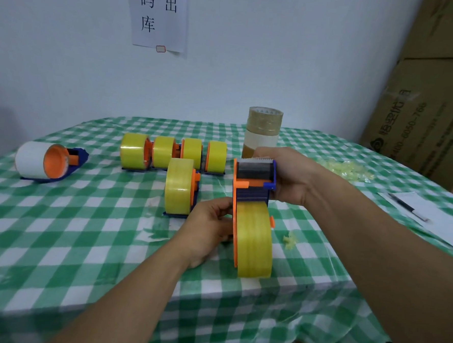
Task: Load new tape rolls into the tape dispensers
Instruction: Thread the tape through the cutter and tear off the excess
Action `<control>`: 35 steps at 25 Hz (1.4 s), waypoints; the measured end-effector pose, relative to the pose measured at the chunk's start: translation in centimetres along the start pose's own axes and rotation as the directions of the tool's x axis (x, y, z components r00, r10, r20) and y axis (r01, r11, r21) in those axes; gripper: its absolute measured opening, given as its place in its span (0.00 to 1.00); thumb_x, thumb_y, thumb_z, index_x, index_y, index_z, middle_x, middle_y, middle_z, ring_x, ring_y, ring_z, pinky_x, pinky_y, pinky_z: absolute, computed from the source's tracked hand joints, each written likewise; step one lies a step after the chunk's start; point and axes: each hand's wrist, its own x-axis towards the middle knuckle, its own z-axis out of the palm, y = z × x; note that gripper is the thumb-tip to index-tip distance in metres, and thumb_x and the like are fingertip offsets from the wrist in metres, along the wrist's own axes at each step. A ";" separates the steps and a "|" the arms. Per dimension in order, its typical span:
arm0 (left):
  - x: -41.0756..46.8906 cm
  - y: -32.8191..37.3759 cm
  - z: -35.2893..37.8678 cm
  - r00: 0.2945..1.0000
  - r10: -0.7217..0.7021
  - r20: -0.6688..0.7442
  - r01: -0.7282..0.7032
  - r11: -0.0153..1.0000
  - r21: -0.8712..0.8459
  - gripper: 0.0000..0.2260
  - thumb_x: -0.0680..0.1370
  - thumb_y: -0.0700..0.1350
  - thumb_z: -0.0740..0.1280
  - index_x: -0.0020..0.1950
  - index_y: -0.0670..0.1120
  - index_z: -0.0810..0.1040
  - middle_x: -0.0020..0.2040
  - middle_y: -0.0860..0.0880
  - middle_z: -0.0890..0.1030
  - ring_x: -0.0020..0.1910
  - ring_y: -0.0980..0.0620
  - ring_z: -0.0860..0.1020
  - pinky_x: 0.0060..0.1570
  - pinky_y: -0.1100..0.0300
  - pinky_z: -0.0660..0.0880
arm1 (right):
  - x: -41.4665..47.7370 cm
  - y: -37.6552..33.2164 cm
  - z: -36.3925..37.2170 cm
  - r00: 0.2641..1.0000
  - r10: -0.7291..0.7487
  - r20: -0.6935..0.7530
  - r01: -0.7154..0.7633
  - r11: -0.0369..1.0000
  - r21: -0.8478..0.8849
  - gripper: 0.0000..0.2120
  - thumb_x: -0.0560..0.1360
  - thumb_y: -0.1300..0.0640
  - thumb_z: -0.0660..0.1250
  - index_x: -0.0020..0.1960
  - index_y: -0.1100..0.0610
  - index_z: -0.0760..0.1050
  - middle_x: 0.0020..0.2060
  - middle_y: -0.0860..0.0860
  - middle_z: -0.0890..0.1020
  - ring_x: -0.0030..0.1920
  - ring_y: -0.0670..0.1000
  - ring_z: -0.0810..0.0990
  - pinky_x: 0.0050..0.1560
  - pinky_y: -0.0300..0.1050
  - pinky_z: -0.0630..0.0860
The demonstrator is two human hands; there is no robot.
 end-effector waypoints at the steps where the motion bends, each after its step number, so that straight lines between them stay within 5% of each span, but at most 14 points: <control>1: 0.0 0.0 0.0 1.000 -0.002 -0.002 0.002 1.000 -0.002 0.17 0.75 0.24 0.65 0.52 0.43 0.84 0.54 0.35 0.83 0.45 0.42 0.84 0.47 0.45 0.80 | 0.1 0.2 -0.2 1.000 0.005 0.010 -0.005 1.000 0.015 0.07 0.77 0.64 0.63 0.42 0.55 0.71 0.29 0.51 0.79 0.28 0.51 0.80 0.32 0.44 0.79; 7: -0.1 0.3 0.0 1.000 -0.026 0.001 0.026 1.000 -0.015 0.16 0.75 0.24 0.64 0.53 0.42 0.83 0.47 0.44 0.86 0.42 0.49 0.85 0.38 0.55 0.82 | 0.5 1.0 -0.6 0.998 -0.026 0.052 0.023 0.998 0.057 0.05 0.77 0.64 0.65 0.45 0.57 0.77 0.34 0.54 0.82 0.33 0.52 0.83 0.38 0.49 0.82; 11: 0.0 0.1 0.0 1.000 -0.025 -0.012 0.025 1.000 -0.014 0.15 0.75 0.25 0.65 0.53 0.42 0.84 0.48 0.45 0.87 0.46 0.42 0.84 0.49 0.43 0.80 | 1.0 1.9 -0.9 0.998 0.003 0.059 -0.007 0.997 0.071 0.14 0.79 0.64 0.65 0.37 0.57 0.82 0.34 0.55 0.84 0.33 0.53 0.84 0.38 0.49 0.82; 14: -0.1 0.4 0.1 0.999 -0.051 -0.013 0.051 0.999 -0.010 0.16 0.76 0.25 0.65 0.53 0.42 0.83 0.48 0.44 0.86 0.43 0.44 0.84 0.42 0.50 0.81 | 1.3 2.0 -1.1 1.000 -0.007 -0.006 0.007 0.997 0.082 0.05 0.79 0.62 0.66 0.49 0.58 0.81 0.39 0.56 0.85 0.37 0.54 0.85 0.43 0.51 0.84; 17: -0.5 1.1 0.5 0.997 -0.070 -0.016 0.070 0.997 -0.031 0.14 0.76 0.25 0.64 0.54 0.40 0.83 0.48 0.42 0.86 0.40 0.48 0.85 0.35 0.57 0.81 | 1.3 1.5 -1.4 0.994 -0.030 -0.102 0.031 0.999 0.008 0.10 0.79 0.60 0.67 0.58 0.60 0.81 0.45 0.58 0.86 0.42 0.56 0.85 0.54 0.55 0.83; 21: -1.0 3.5 0.6 0.998 -0.046 -0.044 0.043 0.998 -0.052 0.13 0.76 0.25 0.64 0.57 0.36 0.81 0.45 0.42 0.86 0.37 0.50 0.84 0.30 0.59 0.80 | 0.9 -0.1 -1.5 0.972 -0.088 -0.216 0.087 0.996 -0.014 0.12 0.79 0.59 0.65 0.59 0.62 0.81 0.46 0.57 0.86 0.41 0.55 0.86 0.50 0.54 0.85; 25: -1.5 6.6 -1.2 0.991 -0.037 -0.132 0.028 0.997 -0.068 0.10 0.76 0.27 0.65 0.53 0.35 0.82 0.42 0.41 0.86 0.36 0.46 0.84 0.35 0.53 0.83 | 0.4 -1.5 -0.8 0.968 -0.116 -0.221 0.131 0.990 0.056 0.07 0.80 0.59 0.62 0.44 0.56 0.74 0.33 0.52 0.83 0.29 0.50 0.83 0.31 0.42 0.80; 29: -2.5 8.5 -4.0 0.955 -0.088 -0.285 0.064 0.994 -0.093 0.09 0.77 0.29 0.64 0.51 0.34 0.82 0.39 0.41 0.86 0.34 0.47 0.83 0.30 0.57 0.81 | -0.2 -2.6 1.5 0.964 -0.167 -0.204 0.183 0.981 0.061 0.04 0.79 0.59 0.64 0.47 0.59 0.75 0.34 0.53 0.83 0.32 0.51 0.82 0.35 0.44 0.81; 35: -3.4 9.4 -9.4 0.880 -0.199 -0.432 0.136 0.975 -0.173 0.11 0.76 0.29 0.65 0.57 0.34 0.81 0.47 0.38 0.86 0.36 0.46 0.85 0.30 0.55 0.81 | -1.4 -5.1 7.3 0.944 -0.327 -0.038 0.328 0.944 0.034 0.05 0.78 0.59 0.65 0.44 0.57 0.75 0.37 0.53 0.85 0.36 0.50 0.81 0.35 0.43 0.78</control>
